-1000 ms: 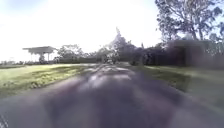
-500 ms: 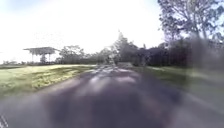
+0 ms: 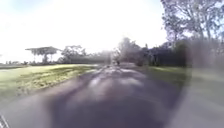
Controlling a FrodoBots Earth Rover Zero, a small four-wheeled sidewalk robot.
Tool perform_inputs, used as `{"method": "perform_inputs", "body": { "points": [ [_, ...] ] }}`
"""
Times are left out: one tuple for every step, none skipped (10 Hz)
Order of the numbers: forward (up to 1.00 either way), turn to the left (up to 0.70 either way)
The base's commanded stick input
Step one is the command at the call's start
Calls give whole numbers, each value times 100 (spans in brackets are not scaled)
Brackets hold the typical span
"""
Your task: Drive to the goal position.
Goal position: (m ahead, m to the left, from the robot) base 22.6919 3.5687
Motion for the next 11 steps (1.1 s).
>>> {"method": "perform_inputs", "body": {
  "points": [
    [70, 0],
    [70, 0],
    [70, 0],
    [70, 0],
    [70, 0],
    [70, 0],
    [70, 0],
    [70, -35],
    [70, -35],
    [70, -35],
    [70, -35]
  ]
}}
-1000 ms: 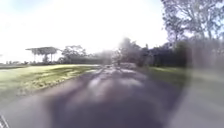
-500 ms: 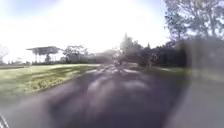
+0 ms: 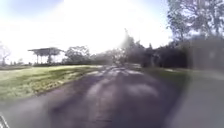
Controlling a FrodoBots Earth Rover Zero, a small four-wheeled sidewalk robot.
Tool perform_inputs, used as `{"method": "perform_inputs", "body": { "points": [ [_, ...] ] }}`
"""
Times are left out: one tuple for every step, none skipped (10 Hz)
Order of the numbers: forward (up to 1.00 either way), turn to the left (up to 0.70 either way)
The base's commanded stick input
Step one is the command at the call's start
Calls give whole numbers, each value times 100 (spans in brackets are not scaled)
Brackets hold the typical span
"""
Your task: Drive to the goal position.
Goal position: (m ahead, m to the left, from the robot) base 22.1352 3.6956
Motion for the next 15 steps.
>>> {"method": "perform_inputs", "body": {
  "points": [
    [70, -35],
    [70, -35],
    [70, -35],
    [70, -35],
    [70, -35],
    [70, -35],
    [70, -35],
    [70, -29],
    [70, -18],
    [70, -7],
    [70, 0],
    [70, 0],
    [70, 0],
    [70, 0],
    [70, 0]
  ]
}}
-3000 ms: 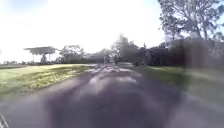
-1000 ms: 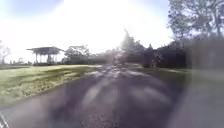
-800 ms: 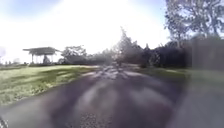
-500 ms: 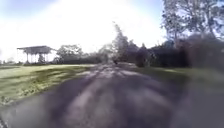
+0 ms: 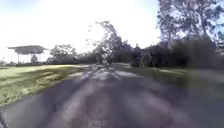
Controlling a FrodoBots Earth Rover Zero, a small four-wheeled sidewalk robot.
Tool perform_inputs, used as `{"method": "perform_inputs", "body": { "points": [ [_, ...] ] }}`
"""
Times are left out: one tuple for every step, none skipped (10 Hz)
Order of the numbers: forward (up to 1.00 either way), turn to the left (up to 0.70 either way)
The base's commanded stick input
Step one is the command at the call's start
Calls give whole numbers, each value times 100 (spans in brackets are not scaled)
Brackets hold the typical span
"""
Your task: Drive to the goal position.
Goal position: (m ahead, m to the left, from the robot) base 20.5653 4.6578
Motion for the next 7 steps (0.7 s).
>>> {"method": "perform_inputs", "body": {
  "points": [
    [70, 0],
    [70, 0],
    [70, 0],
    [70, 0],
    [70, -27],
    [70, -31],
    [70, -35]
  ]
}}
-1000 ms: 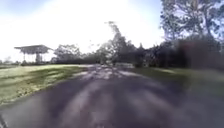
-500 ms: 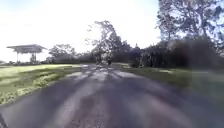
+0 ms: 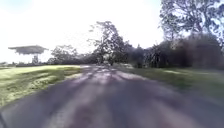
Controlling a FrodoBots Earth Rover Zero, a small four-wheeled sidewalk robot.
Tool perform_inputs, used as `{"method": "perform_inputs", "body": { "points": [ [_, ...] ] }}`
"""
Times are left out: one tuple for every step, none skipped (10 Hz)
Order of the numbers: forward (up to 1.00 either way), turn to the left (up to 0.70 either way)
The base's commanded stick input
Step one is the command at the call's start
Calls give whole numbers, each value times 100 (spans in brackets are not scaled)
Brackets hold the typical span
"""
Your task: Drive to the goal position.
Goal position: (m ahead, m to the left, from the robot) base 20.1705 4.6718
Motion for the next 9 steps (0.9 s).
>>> {"method": "perform_inputs", "body": {
  "points": [
    [70, -35],
    [70, -35],
    [70, -16],
    [70, -11],
    [70, -5],
    [70, 0],
    [70, 0],
    [70, 0],
    [70, 0]
  ]
}}
